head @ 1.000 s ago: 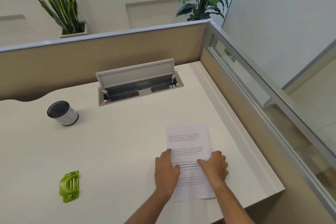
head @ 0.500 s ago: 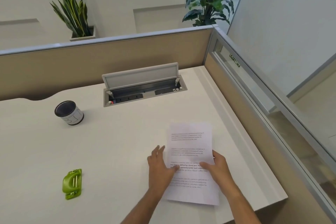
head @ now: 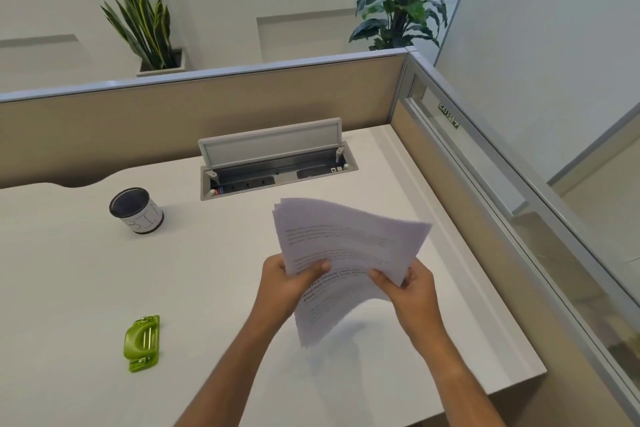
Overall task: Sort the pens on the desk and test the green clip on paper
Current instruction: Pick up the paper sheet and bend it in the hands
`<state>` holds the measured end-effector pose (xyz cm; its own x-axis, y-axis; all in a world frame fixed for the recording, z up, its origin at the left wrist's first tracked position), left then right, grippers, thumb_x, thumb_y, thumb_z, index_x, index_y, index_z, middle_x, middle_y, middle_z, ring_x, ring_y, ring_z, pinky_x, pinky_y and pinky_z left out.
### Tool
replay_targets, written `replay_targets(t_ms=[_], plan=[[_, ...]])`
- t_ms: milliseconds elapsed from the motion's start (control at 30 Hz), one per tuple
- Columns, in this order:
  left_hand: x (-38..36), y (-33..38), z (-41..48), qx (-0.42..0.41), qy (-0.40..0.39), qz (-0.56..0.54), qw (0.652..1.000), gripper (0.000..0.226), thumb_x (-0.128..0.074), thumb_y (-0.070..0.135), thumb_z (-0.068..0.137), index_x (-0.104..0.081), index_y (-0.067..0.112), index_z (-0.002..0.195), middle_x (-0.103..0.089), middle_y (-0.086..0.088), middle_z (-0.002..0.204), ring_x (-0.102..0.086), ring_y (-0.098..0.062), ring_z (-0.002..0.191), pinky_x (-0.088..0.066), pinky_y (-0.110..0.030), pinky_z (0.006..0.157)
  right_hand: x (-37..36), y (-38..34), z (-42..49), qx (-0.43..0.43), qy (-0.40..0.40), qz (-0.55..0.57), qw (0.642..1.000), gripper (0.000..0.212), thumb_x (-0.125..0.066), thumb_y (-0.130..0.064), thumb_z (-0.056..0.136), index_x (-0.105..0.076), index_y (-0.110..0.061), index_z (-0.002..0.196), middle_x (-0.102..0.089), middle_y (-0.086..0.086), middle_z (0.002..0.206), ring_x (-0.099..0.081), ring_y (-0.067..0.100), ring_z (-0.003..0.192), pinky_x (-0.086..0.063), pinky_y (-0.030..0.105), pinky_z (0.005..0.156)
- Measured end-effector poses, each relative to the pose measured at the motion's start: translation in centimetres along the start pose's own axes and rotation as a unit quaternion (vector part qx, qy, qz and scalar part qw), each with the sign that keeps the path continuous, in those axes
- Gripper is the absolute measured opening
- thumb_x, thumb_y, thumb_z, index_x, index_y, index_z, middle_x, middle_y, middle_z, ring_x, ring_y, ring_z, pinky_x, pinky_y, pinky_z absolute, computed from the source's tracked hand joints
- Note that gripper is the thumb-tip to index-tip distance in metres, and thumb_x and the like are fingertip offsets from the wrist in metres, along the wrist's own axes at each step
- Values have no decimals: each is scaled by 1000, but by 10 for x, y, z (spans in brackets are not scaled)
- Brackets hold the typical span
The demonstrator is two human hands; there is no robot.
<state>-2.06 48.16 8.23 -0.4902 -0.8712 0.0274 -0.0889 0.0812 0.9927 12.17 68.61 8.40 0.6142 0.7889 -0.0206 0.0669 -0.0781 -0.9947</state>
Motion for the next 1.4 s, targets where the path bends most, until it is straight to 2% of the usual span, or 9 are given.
replay_targets(t_ms=[167, 233, 433, 533, 733, 800, 1167, 1300, 1400], plan=[[4, -6, -8, -40, 71, 21, 996, 21, -82, 44, 89, -84, 24, 94, -84, -3, 87, -80, -29, 80, -68, -45, 68, -10, 6, -8, 26, 39, 25, 999, 31, -79, -11, 98, -74, -30, 121, -83, -1, 114, -79, 15, 105, -63, 22, 84], [5, -16, -10, -40, 87, 32, 995, 20, -77, 50, 93, -82, 32, 99, -83, 1, 91, -80, -17, 83, -65, -32, 68, -14, 18, -10, 19, 45, 31, 998, 30, -78, -15, 99, -72, -30, 125, -81, -1, 117, -78, 13, 108, -63, 22, 86], [-16, -65, -17, 5, -8, 91, 996, 21, -73, 39, 97, -80, 52, 111, -83, 20, 114, -77, -3, 113, -61, -29, 95, -12, 78, -13, -68, 56, -54, 995, 23, -74, -5, 99, -77, -24, 111, -83, -7, 103, -79, 19, 101, -63, 27, 82], [-11, -62, -17, -61, 2, 106, 992, 35, -74, 26, 99, -78, 41, 130, -76, 21, 135, -67, -3, 134, -53, -16, 106, -6, 75, -10, -66, 59, -70, 994, 21, -73, -9, 101, -79, -29, 101, -83, -7, 95, -78, 13, 90, -60, 18, 71], [-10, -66, -16, 12, 24, 86, 996, 13, -69, 48, 96, -80, 51, 103, -82, 16, 103, -78, -8, 96, -60, -21, 76, -7, 72, -6, -66, 53, -75, 994, 18, -72, -10, 102, -80, -27, 103, -83, -6, 97, -78, 9, 92, -60, 17, 75], [-13, -75, -15, 37, 13, 92, 995, 11, -69, 42, 95, -80, 39, 93, -82, 7, 92, -78, -20, 88, -62, -37, 75, -8, 81, -6, -87, 51, -73, 992, 13, -72, -10, 102, -80, -20, 103, -84, -1, 95, -80, 18, 93, -63, 25, 77], [1, -78, -14, 56, 32, 65, 996, 23, -75, 39, 97, -75, 17, 90, -76, -15, 85, -63, -17, 71, -51, -37, 69, -18, 77, -10, -89, 6, -60, 994, 25, -73, -11, 102, -82, -35, 102, -85, -6, 102, -80, 19, 99, -63, 21, 75], [16, -58, -9, 38, 28, 91, 995, 59, -73, 61, 89, -71, 2, 86, -73, -24, 84, -59, -17, 74, -48, -36, 71, -16, 41, -5, -24, -5, -22, 999, 36, -77, -7, 98, -78, -39, 115, -83, -3, 117, -78, 19, 110, -66, 30, 87], [28, -21, -4, -41, 4, 172, 984, 49, -70, 55, 95, -69, 10, 76, -70, -15, 72, -55, -13, 65, -45, -33, 63, 7, -22, -4, 123, 81, -71, 987, 72, -87, -3, 87, -57, -36, 143, -65, -6, 149, -62, 19, 138, -54, 37, 112]])
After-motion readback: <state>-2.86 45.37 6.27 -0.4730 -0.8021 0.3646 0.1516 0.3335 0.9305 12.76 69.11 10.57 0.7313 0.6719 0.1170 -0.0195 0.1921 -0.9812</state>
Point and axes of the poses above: each hand's wrist, its own z-axis towards the middle knuckle, its own x-axis out of the back of the hand, y = z × x, the point moved 8 cm from there along z, towards the middle knuckle
